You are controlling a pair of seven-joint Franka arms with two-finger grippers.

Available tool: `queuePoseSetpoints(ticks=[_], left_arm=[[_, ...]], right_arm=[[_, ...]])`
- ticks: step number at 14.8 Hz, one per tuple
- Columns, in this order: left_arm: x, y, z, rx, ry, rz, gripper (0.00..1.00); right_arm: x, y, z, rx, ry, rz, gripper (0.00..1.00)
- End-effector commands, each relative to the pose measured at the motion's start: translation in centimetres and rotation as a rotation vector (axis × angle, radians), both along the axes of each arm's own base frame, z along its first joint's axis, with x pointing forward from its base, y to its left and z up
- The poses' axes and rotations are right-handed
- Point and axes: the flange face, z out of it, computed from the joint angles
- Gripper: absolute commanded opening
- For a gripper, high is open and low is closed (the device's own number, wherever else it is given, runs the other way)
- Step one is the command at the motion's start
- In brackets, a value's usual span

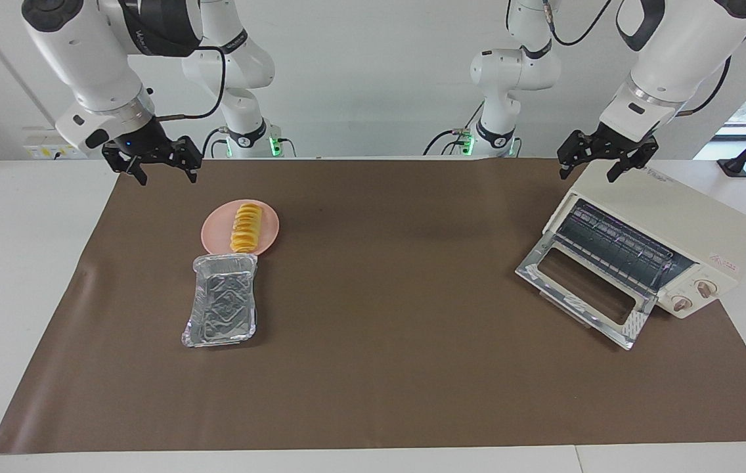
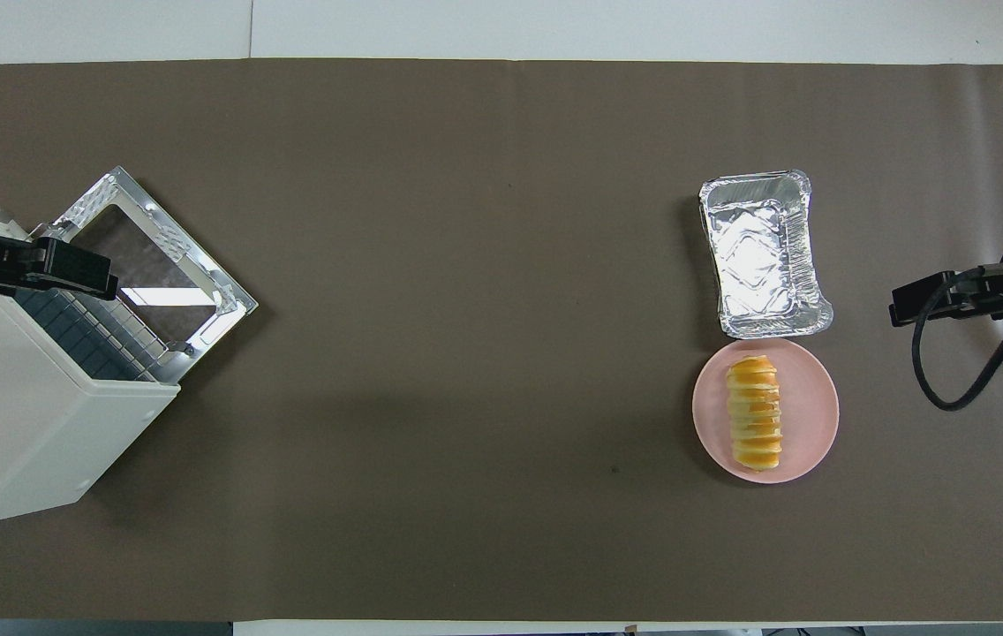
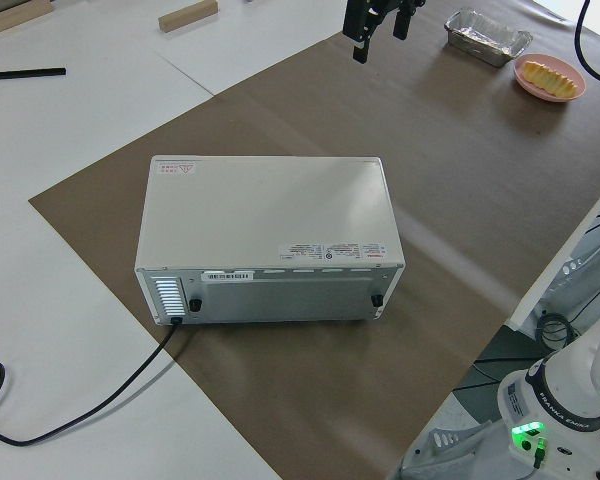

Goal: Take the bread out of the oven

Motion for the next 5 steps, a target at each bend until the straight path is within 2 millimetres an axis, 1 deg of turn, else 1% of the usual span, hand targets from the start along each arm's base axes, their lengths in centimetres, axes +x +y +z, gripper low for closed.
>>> queuePoseSetpoints(ticks=[1, 5], left_arm=[[-0.63, 0.12, 0.26, -0.017, -0.015, 0.000, 1.00], [-0.63, 0.12, 0.26, -0.017, -0.015, 0.000, 1.00]], right_arm=[[-0.22, -0.56, 0.42, -0.013, 0.006, 0.018, 1.00], [-0.19, -0.48, 0.45, -0.013, 0.003, 0.018, 1.00]])
